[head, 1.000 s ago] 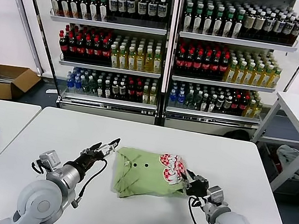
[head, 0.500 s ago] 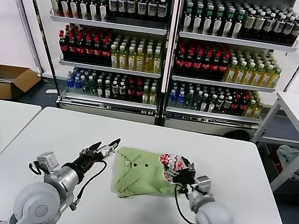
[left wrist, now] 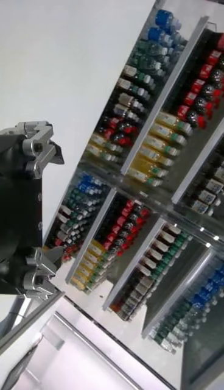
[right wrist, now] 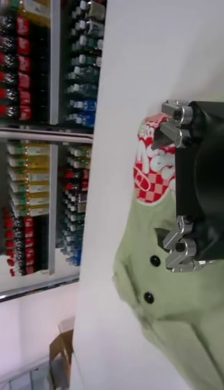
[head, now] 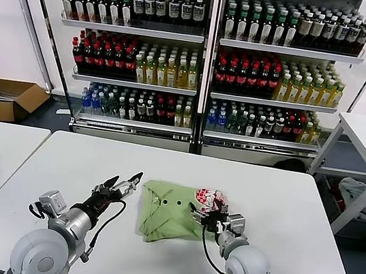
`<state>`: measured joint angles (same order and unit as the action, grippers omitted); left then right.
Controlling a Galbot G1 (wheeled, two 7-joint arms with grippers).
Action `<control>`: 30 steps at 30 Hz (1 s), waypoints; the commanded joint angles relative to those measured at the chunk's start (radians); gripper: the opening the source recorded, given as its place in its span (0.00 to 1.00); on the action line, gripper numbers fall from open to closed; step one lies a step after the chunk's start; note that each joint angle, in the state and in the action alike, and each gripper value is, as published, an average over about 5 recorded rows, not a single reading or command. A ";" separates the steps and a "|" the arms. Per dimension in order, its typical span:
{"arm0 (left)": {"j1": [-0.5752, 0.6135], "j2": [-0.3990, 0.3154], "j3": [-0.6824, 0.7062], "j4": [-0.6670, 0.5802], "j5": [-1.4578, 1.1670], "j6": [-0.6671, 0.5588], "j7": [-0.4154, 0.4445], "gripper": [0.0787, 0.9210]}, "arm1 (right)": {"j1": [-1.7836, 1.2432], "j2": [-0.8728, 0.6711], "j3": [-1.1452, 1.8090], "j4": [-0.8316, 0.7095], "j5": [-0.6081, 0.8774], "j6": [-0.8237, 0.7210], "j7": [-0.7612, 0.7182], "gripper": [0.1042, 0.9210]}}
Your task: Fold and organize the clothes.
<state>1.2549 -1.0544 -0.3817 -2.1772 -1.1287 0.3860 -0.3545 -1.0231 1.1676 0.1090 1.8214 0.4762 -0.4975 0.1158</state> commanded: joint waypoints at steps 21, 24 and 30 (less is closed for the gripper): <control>0.020 -0.014 -0.003 0.003 0.018 -0.003 0.011 0.88 | -0.540 -0.051 0.102 0.346 -0.137 -0.009 0.067 0.88; 0.027 -0.010 -0.012 -0.002 0.017 -0.003 0.011 0.88 | -0.508 -0.049 0.126 0.397 -0.121 0.021 0.064 0.88; 0.035 -0.011 -0.018 -0.003 0.019 -0.003 0.015 0.88 | -0.372 -0.062 0.139 0.416 -0.107 0.089 0.041 0.88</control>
<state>1.2860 -1.0636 -0.3977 -2.1796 -1.1120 0.3828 -0.3412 -1.4625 1.1182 0.2201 2.1592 0.3524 -0.4647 0.1642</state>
